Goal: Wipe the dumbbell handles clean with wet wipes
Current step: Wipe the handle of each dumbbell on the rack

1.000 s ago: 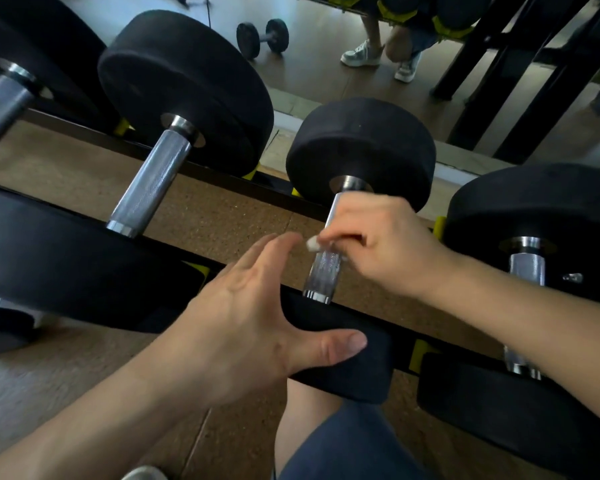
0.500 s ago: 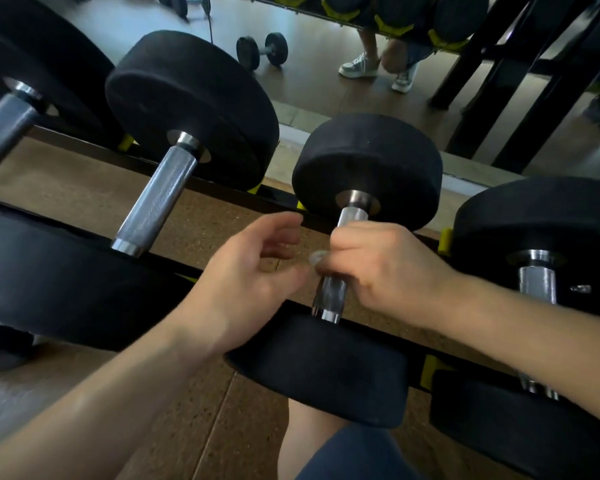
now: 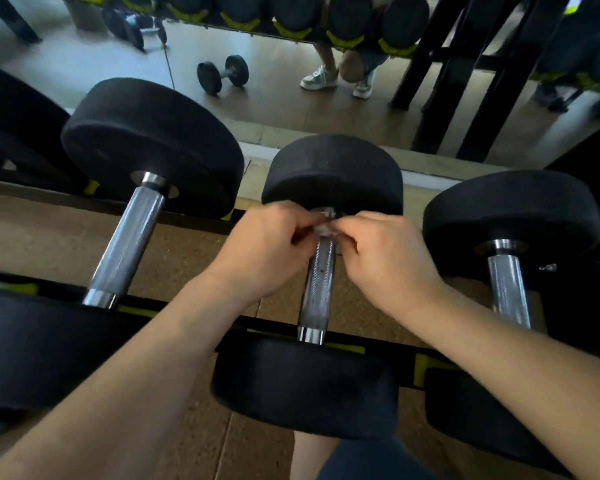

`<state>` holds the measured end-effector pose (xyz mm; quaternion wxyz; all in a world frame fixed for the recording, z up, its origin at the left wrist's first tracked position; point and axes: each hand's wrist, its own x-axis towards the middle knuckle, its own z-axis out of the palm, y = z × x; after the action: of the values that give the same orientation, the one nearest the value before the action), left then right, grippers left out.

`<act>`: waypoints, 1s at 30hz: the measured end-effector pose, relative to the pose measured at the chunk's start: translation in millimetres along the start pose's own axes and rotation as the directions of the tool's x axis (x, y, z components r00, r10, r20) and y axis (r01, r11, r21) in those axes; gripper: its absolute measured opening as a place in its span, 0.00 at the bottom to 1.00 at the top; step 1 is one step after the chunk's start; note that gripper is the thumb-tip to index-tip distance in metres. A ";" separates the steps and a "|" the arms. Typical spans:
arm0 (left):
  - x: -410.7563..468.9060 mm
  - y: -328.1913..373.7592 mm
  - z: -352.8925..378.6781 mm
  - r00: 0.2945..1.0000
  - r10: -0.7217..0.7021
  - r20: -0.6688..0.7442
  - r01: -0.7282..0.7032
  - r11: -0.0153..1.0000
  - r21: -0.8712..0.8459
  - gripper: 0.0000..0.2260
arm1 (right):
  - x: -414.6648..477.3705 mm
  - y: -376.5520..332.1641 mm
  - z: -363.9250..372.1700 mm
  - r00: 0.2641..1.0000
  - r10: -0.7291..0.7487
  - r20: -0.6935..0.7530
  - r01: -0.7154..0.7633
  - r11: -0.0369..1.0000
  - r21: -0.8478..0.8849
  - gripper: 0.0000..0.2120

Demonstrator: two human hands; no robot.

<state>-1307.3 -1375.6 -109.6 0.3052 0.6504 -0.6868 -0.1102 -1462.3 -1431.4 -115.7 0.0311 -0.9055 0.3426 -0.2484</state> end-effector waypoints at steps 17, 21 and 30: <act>23.4 -8.1 3.0 0.957 0.290 0.001 -0.287 0.947 0.143 0.07 | -21.0 -7.2 29.3 0.721 0.688 0.083 -0.586 0.541 0.603 0.08; 28.6 -9.0 3.6 0.943 0.331 0.030 -0.331 0.928 0.170 0.07 | -2.8 -1.6 32.1 0.686 0.721 0.091 -0.556 0.440 0.706 0.09; 23.5 -0.6 -2.7 0.985 0.051 0.167 -0.048 0.999 -0.025 0.04 | -17.5 -6.8 3.7 0.776 0.590 0.222 -0.604 0.593 0.533 0.04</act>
<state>-1304.6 -1397.6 -101.3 0.2558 0.6185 -0.7247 -0.1639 -1467.7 -1415.5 -124.9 0.3885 -0.6868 0.5332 -0.3050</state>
